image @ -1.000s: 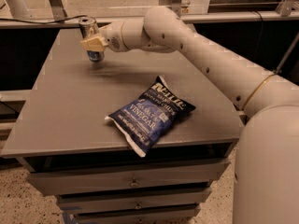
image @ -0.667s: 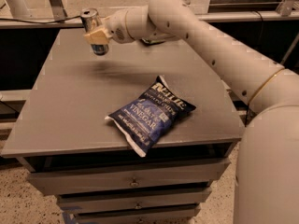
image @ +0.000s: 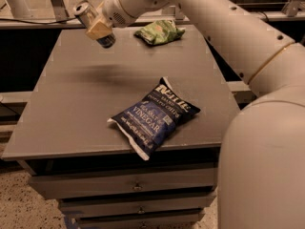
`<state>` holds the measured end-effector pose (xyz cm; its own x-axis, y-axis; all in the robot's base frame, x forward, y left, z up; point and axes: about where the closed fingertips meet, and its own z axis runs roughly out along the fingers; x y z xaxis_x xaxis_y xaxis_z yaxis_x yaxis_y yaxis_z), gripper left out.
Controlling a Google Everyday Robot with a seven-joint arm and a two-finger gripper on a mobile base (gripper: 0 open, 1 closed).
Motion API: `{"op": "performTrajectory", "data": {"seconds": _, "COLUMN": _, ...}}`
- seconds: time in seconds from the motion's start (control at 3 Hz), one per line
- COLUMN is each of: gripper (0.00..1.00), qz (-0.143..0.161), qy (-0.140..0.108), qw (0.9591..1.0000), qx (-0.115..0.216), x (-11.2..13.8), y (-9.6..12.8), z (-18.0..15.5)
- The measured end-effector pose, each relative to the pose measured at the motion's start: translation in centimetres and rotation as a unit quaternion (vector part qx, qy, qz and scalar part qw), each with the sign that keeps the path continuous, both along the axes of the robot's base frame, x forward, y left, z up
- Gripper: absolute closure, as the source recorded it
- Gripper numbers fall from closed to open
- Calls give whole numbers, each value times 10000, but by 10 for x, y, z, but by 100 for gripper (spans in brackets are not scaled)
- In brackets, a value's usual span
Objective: Knock redbull can over
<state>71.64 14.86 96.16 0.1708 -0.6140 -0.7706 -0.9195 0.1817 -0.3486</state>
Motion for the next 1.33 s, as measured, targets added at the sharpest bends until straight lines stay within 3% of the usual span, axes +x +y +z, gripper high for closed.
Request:
{"op": "performTrajectory", "data": {"seconds": 0.33, "gripper": 100, "qz": 311, "qy": -303, "qw": 9936, "qx": -1045, "x": -12, "y": 9, "z": -4}}
{"op": "performTrajectory", "data": {"seconds": 0.67, "gripper": 100, "qz": 618, "qy": -545, "qw": 9817, "qx": -1714, "x": -25, "y": 28, "z": -10}}
{"op": "performTrajectory", "data": {"seconds": 1.0, "gripper": 100, "qz": 914, "qy": -674, "qw": 9705, "qx": -2128, "x": -36, "y": 49, "z": -20}}
{"op": "performTrajectory", "data": {"seconds": 1.33, "gripper": 90, "qz": 1166, "qy": -688, "qw": 9624, "qx": -2353, "x": -46, "y": 67, "z": -33}}
